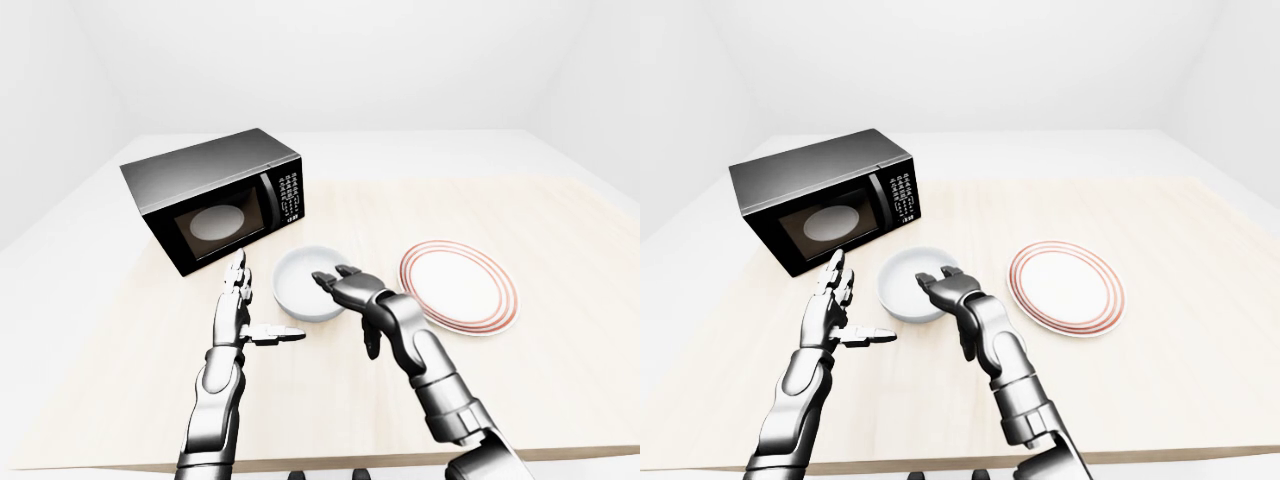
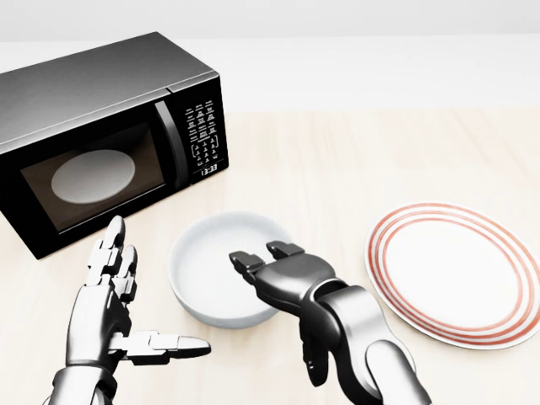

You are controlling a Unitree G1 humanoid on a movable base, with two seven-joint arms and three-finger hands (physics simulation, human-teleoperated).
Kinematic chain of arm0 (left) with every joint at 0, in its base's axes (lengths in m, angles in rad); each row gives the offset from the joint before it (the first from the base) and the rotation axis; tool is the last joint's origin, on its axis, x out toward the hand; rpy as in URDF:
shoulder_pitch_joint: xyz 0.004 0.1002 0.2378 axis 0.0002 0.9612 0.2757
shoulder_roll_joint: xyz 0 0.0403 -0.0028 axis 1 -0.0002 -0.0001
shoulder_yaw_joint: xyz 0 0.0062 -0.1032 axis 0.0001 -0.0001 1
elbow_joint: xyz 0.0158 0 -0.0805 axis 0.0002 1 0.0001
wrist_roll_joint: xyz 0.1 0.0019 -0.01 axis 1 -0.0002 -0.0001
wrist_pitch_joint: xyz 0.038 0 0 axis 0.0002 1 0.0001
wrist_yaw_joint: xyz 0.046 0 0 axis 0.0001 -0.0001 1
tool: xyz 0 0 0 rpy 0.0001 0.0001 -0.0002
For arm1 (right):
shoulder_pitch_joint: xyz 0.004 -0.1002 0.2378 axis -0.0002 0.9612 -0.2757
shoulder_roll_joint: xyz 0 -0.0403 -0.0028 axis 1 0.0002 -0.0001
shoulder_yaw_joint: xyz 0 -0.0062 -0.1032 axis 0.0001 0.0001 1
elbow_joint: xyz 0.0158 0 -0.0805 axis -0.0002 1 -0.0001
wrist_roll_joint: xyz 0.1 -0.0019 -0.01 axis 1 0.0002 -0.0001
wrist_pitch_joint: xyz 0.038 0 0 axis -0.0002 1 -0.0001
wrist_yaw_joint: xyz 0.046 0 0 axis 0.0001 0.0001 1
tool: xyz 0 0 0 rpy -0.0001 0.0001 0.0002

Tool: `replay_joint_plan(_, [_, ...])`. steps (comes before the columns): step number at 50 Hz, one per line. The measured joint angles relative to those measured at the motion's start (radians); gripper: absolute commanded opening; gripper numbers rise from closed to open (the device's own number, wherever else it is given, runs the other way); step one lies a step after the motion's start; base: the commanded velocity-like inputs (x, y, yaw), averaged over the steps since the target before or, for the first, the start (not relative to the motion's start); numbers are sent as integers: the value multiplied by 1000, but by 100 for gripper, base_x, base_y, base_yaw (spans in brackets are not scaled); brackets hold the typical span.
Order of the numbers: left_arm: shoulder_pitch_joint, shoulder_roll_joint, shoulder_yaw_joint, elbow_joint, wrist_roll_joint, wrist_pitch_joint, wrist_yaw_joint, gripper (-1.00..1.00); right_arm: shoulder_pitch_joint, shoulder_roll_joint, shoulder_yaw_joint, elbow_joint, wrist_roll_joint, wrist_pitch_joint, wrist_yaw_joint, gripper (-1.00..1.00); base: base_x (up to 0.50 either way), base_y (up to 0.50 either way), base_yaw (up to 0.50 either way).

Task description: Pick up the white bowl and put it on the plate.

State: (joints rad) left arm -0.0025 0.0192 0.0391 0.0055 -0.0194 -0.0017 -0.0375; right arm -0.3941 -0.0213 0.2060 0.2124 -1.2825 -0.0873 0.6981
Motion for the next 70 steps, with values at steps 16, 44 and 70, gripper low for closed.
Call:
replay_joint_plan(16, [0, 0, 0, 0, 0, 0, 0, 100, -27, 4, 2, 56, -24, 0, 0, 100, 0, 0, 0])
replay_joint_plan(44, [0, 0, 0, 0, 0, 0, 0, 100, -55, 17, 15, 147, -93, 0, 0, 100, 0, 0, 0])
replay_joint_plan(70, [0, 0, 0, 0, 0, 0, 0, 100, -87, 29, 26, 135, -81, 0, -20, -100, 0, 0, 0])
